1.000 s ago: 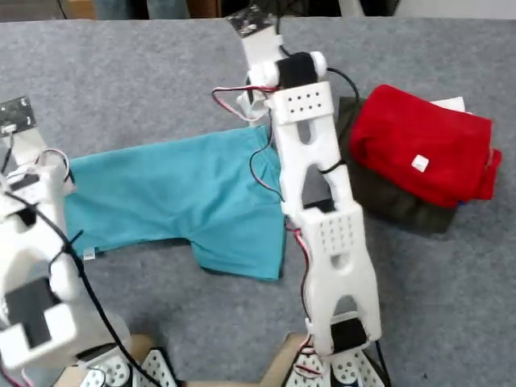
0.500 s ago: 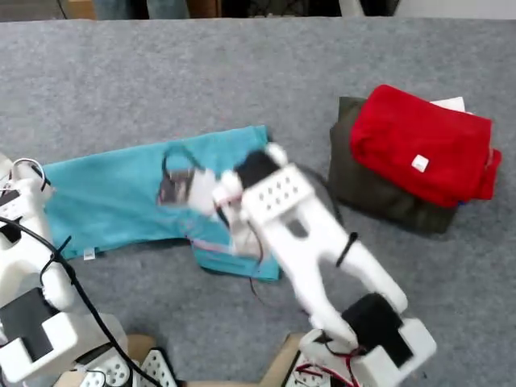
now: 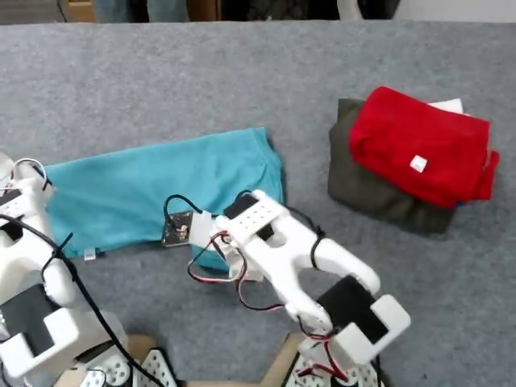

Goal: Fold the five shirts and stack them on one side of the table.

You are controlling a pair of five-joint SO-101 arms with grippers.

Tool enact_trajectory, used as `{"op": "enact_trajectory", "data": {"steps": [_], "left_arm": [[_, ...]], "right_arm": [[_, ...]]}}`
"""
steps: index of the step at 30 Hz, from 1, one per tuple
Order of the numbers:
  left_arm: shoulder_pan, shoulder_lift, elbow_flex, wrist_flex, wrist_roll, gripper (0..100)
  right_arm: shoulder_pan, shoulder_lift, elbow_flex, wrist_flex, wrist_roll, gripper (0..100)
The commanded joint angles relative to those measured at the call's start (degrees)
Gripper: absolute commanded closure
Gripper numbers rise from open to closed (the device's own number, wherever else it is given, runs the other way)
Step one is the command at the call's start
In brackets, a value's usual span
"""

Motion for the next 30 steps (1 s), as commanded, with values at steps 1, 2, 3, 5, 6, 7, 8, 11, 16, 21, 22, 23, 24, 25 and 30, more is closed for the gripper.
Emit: {"op": "enact_trajectory", "data": {"steps": [1, 2, 3, 5, 6, 7, 8, 11, 16, 21, 22, 23, 24, 25, 30], "left_arm": [[-0.1, -0.4, -1.5, -0.9, 0.4, 97], [-0.1, -0.4, -1.5, -0.9, 0.4, 97], [-0.1, -0.4, -1.5, -1.0, 0.4, 97], [-0.1, -0.4, -1.5, -1.1, 0.4, 97], [-0.1, -0.4, -1.5, -1.1, 0.4, 97], [-0.1, -0.4, -1.5, -1.1, 0.4, 97], [-0.1, -0.4, -1.5, -1.1, 0.4, 97], [-0.1, -0.3, -1.5, -1.1, 0.4, 97], [-0.1, -0.3, -1.5, -1.1, 0.4, 97], [-0.1, -0.3, -1.5, -1.1, 0.4, 97], [-0.1, -0.3, -1.5, -1.1, 0.4, 97], [-0.1, -0.3, -1.5, -1.1, 0.4, 97], [-0.1, -0.3, -1.5, -1.1, 0.4, 97], [-0.1, -0.3, -1.5, -1.1, 0.4, 97], [-0.1, -0.2, -1.5, -1.1, 0.4, 97]], "right_arm": [[1.8, 4.4, -1.3, -2.2, -0.6, 82.5], [2.7, 4.4, -1.2, -2.6, -0.6, 87.1], [3.5, 4.4, -1.2, -3.1, -0.7, 91.7], [5.1, 4.4, -1.5, -3.6, -0.7, 99.0], [5.7, 4.3, -1.8, -4.1, -0.9, 97.5], [6.3, 4.3, -2.5, -4.2, -0.9, 96.6], [6.8, 4.3, -3.6, -3.6, -1.0, 97.3], [7.3, 4.4, -10.5, 2.8, -2.0, 98.4], [7.5, 6.2, -29.1, 17.6, -4.7, 98.5], [7.5, 16.7, -47.5, 26.1, -4.5, 98.5], [7.5, 19.0, -51.7, 28.7, -3.3, 98.5], [7.5, 21.4, -55.7, 31.6, -1.8, 98.5], [7.5, 23.8, -59.8, 34.5, -0.3, 98.5], [7.5, 26.1, -63.9, 37.2, 1.2, 98.5], [9.1, 35.0, -79.9, 39.8, 3.4, 98.4]]}}
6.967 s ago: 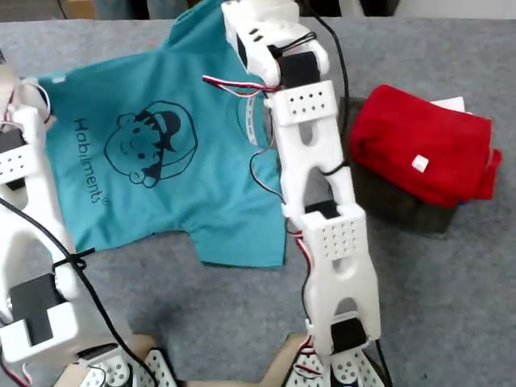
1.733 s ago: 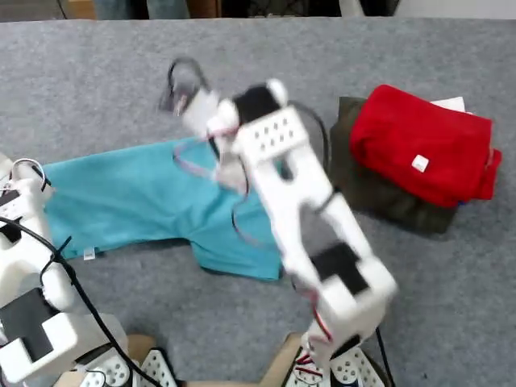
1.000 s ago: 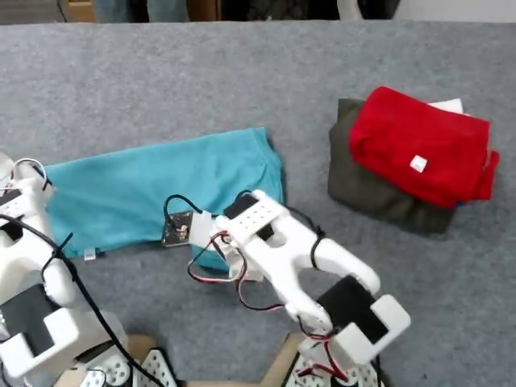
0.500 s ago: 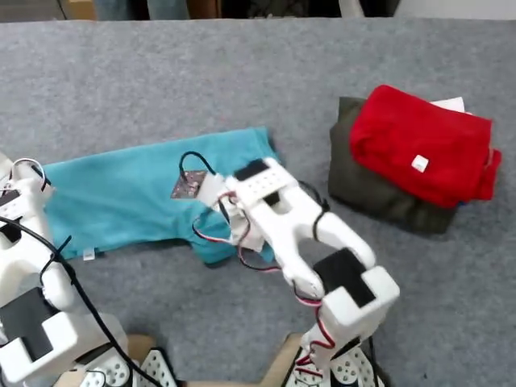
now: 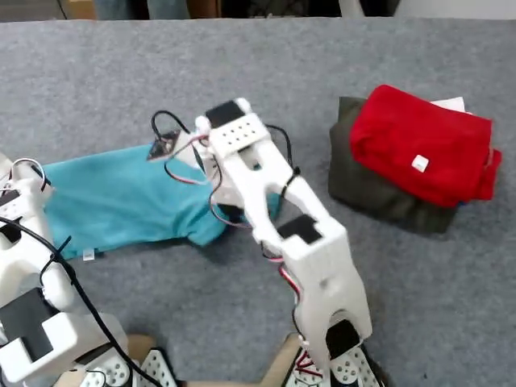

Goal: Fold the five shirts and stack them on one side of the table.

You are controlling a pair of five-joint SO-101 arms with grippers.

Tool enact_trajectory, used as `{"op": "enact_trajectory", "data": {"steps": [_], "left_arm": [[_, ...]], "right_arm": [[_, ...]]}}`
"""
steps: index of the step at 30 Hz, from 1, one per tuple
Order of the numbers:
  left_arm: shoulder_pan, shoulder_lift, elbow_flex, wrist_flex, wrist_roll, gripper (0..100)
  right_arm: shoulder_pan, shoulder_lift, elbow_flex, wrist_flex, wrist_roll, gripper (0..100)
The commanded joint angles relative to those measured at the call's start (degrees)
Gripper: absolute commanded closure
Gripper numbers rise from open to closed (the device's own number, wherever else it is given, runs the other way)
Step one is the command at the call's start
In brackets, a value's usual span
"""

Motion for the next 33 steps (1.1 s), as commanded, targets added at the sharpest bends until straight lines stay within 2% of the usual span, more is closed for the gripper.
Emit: {"op": "enact_trajectory", "data": {"steps": [1, 8, 10, 13, 17, 20, 23, 28, 33], "left_arm": [[-0.1, -0.2, -1.5, -1.0, 0.4, 97], [-0.1, -0.2, -1.5, -1.0, 0.4, 97], [-0.1, -0.2, -1.5, -1.0, 0.4, 97], [-0.1, -0.2, -1.5, -1.0, 0.4, 97], [-0.1, -0.2, -1.5, -1.0, 0.4, 97], [-0.1, -0.2, -1.5, -1.0, 0.4, 97], [0.0, -0.2, -1.5, -1.0, 0.4, 97], [0.0, -0.2, -1.5, -1.0, 0.4, 97], [0.0, -0.2, -1.5, -1.0, 0.4, 97]], "right_arm": [[1.5, 3.4, -12.6, 1.1, 1.0, 98.4], [2.7, 10.6, -23.6, 1.1, 0.7, 97.9], [2.9, 12.2, -25.9, 1.1, 0.7, 94.9], [3.3, 14.0, -29.8, 1.1, 0.1, 82.2], [4.0, 16.8, -35.0, -0.7, -6.8, 58.6], [4.3, 18.5, -39.1, -0.4, -7.8, 42.5], [4.3, 18.9, -43.5, 1.0, -10.6, 33.0], [4.0, 17.3, -45.1, 1.6, -11.0, 30.2], [0.6, 12.4, -35.7, 1.6, -8.8, 30.4]]}}
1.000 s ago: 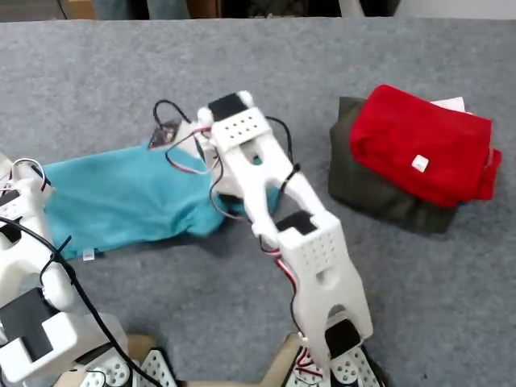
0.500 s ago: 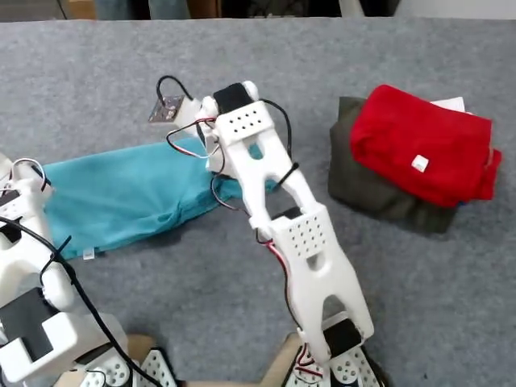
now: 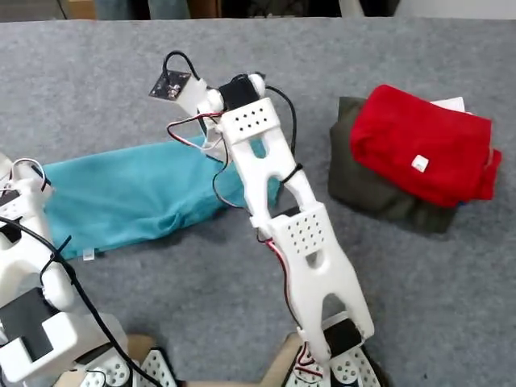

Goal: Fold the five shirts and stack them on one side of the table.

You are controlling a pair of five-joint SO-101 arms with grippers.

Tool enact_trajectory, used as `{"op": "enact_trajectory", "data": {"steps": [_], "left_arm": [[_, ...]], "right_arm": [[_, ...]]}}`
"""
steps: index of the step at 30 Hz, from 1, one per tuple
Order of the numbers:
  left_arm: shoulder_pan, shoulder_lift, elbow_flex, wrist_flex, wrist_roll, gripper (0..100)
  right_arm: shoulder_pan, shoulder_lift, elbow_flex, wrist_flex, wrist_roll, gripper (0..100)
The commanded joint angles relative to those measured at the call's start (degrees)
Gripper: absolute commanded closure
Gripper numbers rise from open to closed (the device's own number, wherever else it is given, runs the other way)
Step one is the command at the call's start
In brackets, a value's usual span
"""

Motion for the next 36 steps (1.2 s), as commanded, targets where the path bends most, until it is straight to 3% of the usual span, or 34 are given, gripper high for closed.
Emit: {"op": "enact_trajectory", "data": {"steps": [1, 5, 8, 11, 12, 14, 19, 25, 31, 36], "left_arm": [[0.0, -0.2, -1.5, -1.0, 0.4, 97], [0.0, -0.2, -1.5, -0.9, 0.4, 97], [0.0, -0.2, -1.5, -0.9, 0.4, 97], [0.0, -0.2, -1.5, -0.9, 0.4, 97], [0.0, -0.2, -1.5, -1.0, 0.4, 97], [0.0, -0.2, -1.5, -1.0, 0.4, 97], [0.0, -0.2, -1.5, -1.0, 0.4, 97], [0.0, -0.2, -1.5, -1.0, 0.4, 97], [0.0, -0.2, -1.5, -1.0, 0.4, 97], [0.0, -0.2, -1.5, -1.1, 0.4, 97]], "right_arm": [[-2.7, -6.7, 5.9, 0.5, 1.3, 31.3], [-3.1, -10.2, 12.0, 0.5, 3.0, 43.3], [-2.2, -12.0, 13.1, 0.5, 2.0, 65.2], [-1.8, -14.8, 13.3, 0.5, 0.4, 95.8], [-1.8, -15.8, 13.4, 0.6, -0.4, 99.1], [-2.1, -18.1, 15.6, 0.6, -4.0, 90.5], [-6.2, -28.6, 34.2, 0.5, -5.5, 95.3], [-9.2, -40.0, 59.9, -0.4, 5.9, 96.9], [-8.2, -39.2, 74.9, -12.2, 7.4, 96.9], [-6.0, -32.4, 75.4, -23.3, 7.3, 96.9]]}}
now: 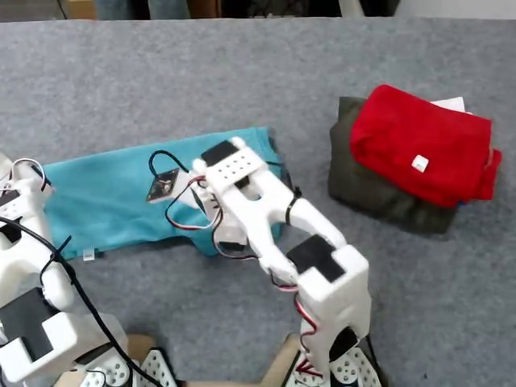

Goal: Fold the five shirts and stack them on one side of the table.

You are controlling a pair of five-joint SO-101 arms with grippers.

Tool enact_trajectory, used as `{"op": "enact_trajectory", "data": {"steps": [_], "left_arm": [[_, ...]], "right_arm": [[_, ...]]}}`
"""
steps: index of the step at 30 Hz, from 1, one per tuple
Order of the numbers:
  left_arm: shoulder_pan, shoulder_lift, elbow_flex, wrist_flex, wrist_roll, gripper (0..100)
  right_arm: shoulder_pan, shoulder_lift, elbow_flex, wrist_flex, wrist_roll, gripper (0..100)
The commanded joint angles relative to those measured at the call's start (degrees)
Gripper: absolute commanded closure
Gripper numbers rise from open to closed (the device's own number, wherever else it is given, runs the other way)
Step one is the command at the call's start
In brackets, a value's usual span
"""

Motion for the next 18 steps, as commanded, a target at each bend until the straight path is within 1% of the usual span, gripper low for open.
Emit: {"op": "enact_trajectory", "data": {"steps": [1, 4, 8, 13, 18], "left_arm": [[0.0, -0.2, -1.5, -1.1, 0.4, 97], [0.0, -0.2, -1.5, -1.1, 0.4, 97], [0.0, -0.2, -1.5, -1.1, 0.4, 97], [0.0, -0.2, -1.5, -1.1, 0.4, 97], [0.0, -0.2, -1.5, -1.1, 0.4, 97]], "right_arm": [[2.4, 3.0, -2.0, -6.2, -0.3, 96.9], [3.5, 5.0, -8.2, -5.5, -2.2, 96.9], [5.0, 5.2, -16.4, -6.1, -2.3, 96.9], [5.8, 7.6, -23.0, -13.5, -2.3, 96.9], [5.5, 15.3, -28.2, -24.1, -2.3, 96.9]]}}
